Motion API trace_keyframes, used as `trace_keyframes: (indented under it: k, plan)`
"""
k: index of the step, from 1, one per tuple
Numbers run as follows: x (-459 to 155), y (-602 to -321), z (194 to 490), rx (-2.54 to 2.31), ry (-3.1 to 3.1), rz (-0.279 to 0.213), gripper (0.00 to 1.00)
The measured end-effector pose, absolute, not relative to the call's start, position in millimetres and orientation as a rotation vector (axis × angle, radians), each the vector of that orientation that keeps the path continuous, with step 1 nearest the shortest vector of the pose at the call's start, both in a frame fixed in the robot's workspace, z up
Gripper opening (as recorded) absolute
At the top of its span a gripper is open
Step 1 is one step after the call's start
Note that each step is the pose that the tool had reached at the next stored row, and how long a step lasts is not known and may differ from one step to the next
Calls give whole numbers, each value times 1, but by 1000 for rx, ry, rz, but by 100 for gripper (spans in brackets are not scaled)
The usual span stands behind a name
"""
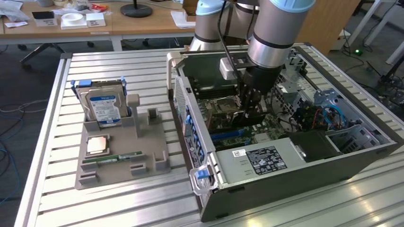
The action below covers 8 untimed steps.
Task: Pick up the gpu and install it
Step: 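Insert the gpu into the slot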
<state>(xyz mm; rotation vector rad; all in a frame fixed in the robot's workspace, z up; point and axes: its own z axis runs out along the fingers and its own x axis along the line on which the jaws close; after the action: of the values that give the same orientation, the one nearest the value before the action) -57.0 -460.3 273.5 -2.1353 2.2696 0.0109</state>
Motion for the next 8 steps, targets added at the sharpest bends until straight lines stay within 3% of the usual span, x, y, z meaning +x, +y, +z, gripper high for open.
trace_keyframes:
  k: [8]
  plan:
    - [-64, -463, 273, -2135, 2269, 10, 26]
